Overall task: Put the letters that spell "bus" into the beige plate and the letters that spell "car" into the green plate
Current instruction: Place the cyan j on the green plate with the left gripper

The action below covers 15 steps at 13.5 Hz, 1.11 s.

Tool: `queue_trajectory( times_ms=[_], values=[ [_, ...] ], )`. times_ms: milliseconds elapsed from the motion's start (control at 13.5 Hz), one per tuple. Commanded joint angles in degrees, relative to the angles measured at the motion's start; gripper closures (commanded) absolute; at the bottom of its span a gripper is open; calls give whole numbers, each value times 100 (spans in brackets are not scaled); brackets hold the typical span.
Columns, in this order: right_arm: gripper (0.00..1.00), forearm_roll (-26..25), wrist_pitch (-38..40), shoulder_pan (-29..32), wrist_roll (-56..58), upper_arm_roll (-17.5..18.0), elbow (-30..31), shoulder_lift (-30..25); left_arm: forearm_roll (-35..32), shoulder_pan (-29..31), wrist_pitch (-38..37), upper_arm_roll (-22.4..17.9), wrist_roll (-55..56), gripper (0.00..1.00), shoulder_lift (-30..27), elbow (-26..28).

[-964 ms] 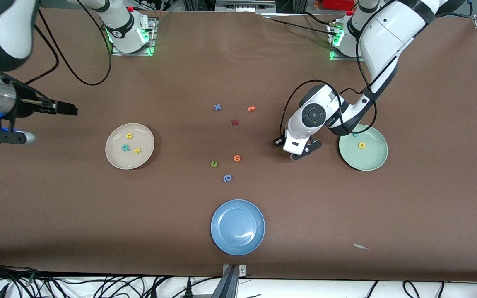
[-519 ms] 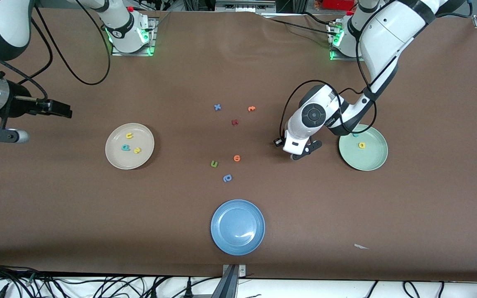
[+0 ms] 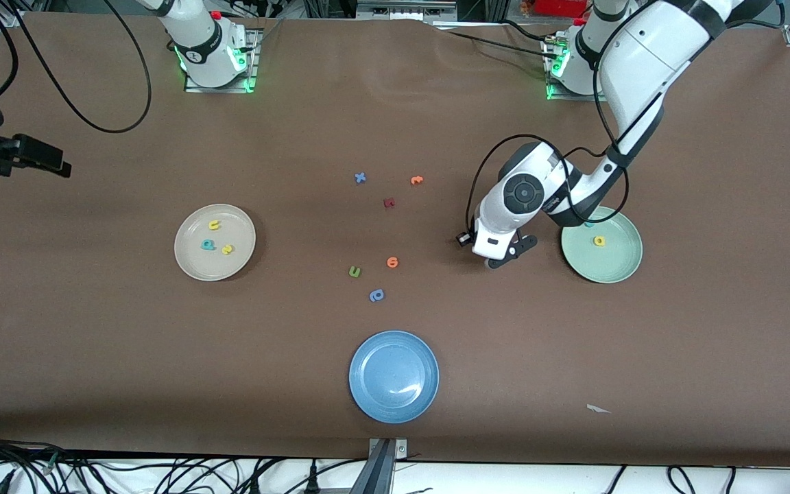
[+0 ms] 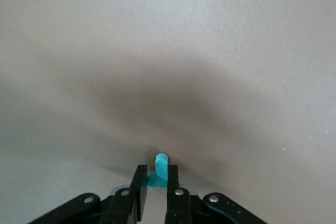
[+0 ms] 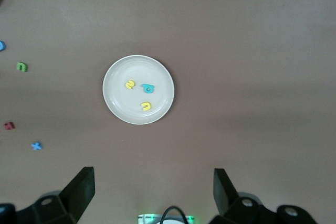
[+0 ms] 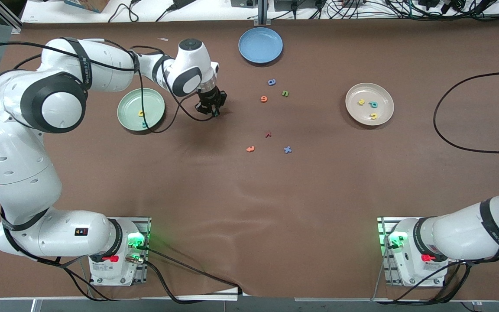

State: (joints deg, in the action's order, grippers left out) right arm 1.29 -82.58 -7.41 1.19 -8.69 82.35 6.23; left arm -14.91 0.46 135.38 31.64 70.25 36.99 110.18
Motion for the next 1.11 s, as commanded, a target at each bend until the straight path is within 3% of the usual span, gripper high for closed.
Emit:
queue_trajectory(
  times_ms=[0, 223, 519, 668, 816, 1038],
  values=[
    [0, -322, -698, 547, -40, 736, 1203, -851, 91, 304, -1185, 183, -396, 95, -561, -285],
    [0, -270, -707, 565, -93, 737, 1160, -825, 506, 1103, -2180, 570, -1283, 95, -841, -541],
    [0, -130, -672, 705, -101, 728, 1116, -808, 428, 2219, -3306, 615, -3039, 95, -1097, -480],
    [0, -24, -698, 872, -93, 755, 1081, -720, 305, 2659, -3352, 580, -3796, 95, -1080, -401],
    [0, -6, -672, 934, -49, 755, 1081, -720, -317, 3003, -3299, 588, -4316, 94, -966, -208],
    [0, -24, -646, 908, -75, 755, 1081, -746, -749, 3259, -2940, 580, -4432, 93, -563, -154]
  ],
)
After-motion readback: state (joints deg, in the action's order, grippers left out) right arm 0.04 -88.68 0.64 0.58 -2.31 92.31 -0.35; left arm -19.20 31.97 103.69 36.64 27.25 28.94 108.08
